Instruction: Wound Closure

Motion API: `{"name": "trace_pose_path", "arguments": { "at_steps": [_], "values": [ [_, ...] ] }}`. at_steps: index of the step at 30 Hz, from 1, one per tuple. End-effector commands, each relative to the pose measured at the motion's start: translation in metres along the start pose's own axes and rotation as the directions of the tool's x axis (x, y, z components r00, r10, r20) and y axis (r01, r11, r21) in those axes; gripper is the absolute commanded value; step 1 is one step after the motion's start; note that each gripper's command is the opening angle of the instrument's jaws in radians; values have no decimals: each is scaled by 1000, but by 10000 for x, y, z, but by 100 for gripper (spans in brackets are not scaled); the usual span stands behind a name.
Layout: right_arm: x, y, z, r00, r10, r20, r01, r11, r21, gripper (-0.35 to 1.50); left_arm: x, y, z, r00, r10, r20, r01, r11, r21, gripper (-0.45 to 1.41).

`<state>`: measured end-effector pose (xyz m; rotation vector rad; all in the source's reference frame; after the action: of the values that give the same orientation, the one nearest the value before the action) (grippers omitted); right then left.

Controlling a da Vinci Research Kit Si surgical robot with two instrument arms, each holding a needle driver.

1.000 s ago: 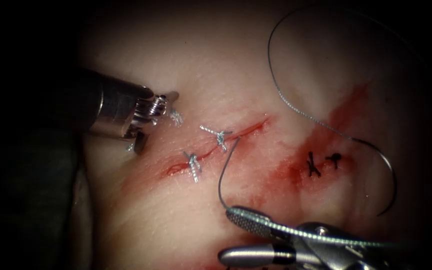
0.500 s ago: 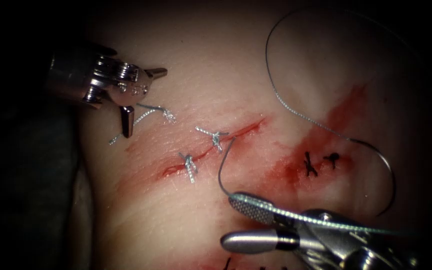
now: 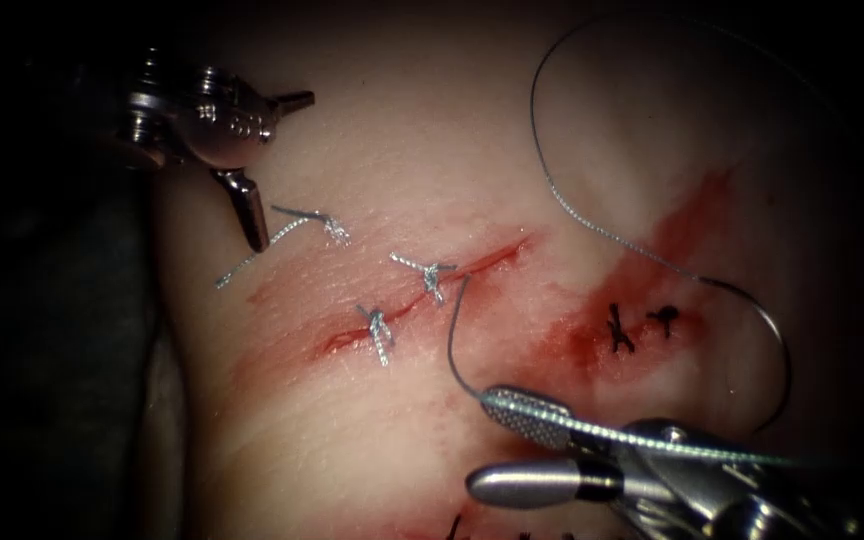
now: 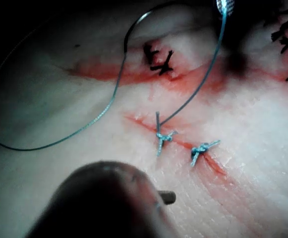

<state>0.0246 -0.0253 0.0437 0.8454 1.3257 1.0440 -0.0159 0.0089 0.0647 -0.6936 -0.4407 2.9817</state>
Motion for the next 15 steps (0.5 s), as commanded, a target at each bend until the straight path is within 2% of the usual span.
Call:
{"name": "trace_pose_path", "arguments": {
  "at_steps": [1,2,3,4,5,6,7,8,9,12,13,14,15],
  "values": [
    [-12,5,-17,999,35,33,-34,999,-3,121,9,-4,1,997,-32,-64,33,999,15,130],
    [-15,8,-37,993,37,112,-31,998,-57,120,14,-3,-4,994,-66,-87,68,997,21,130],
    [-15,8,-37,993,37,112,-31,998,-57,120,14,-3,-4,994,-66,-87,68,997,21,130],
    [-15,10,-45,988,38,152,-24,996,-91,118,17,-3,-5,993,-75,-86,77,997,23,128],
    [-13,16,-62,970,46,238,-5,985,-170,116,23,-1,-7,990,-114,-88,116,993,28,126],
    [-13,16,-62,970,46,238,-5,985,-170,116,23,-1,-7,990,-114,-88,116,993,28,126],
    [-13,20,-68,961,51,272,5,980,-200,116,26,0,-7,987,-134,-94,137,990,30,125],
    [-13,28,-83,936,61,346,34,964,-263,116,33,2,-7,983,-152,-103,157,987,40,125],
    [-13,28,-83,936,61,346,34,964,-263,116,33,2,-7,983,-152,-103,157,987,40,125],
    [-23,41,-102,885,78,460,102,930,-353,110,42,7,-3,980,-169,-108,173,984,33,125],
    [-27,44,-108,869,81,487,122,921,-371,115,44,9,-3,979,-172,-109,176,984,29,125],
    [-34,49,-127,847,84,525,149,911,-386,125,49,12,-2,977,-180,-112,183,983,24,125],
    [-34,49,-127,847,84,525,149,911,-386,125,49,12,-2,977,-180,-112,183,983,24,125]
  ]
}}
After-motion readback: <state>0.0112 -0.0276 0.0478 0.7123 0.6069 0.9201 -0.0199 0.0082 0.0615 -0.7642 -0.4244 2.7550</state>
